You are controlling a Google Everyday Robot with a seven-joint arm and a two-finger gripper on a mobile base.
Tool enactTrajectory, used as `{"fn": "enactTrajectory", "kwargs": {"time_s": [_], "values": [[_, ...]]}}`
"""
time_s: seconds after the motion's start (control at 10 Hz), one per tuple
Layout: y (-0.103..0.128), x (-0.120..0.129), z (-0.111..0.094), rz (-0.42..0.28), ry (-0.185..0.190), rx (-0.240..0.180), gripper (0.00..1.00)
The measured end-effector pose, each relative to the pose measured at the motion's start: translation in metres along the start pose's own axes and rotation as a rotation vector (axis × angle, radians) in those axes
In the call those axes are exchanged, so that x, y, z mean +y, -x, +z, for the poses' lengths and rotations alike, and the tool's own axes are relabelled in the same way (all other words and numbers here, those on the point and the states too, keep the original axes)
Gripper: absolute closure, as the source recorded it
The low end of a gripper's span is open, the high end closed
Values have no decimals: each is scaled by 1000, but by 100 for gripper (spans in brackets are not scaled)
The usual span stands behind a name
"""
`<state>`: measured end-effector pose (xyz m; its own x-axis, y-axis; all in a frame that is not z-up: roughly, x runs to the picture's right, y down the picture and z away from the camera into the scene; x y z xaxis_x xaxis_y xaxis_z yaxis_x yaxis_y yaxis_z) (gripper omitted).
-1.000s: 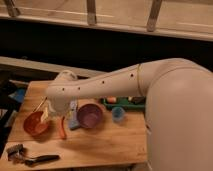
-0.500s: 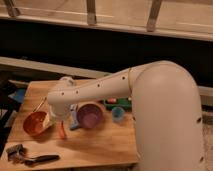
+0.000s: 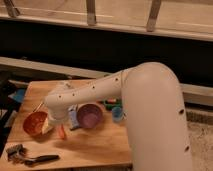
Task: Place pepper in red bowl
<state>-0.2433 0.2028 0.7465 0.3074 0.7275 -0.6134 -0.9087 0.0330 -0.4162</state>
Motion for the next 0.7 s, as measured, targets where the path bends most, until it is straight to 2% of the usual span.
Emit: {"fn": "enactTrajectory", "kwargs": {"time_s": [0.1, 0.5, 0.7], "values": [[-6, 6, 5, -8, 18, 10, 20], [-5, 5, 5, -9, 19, 8, 20], [0, 3, 8, -1, -1, 17, 20]]}}
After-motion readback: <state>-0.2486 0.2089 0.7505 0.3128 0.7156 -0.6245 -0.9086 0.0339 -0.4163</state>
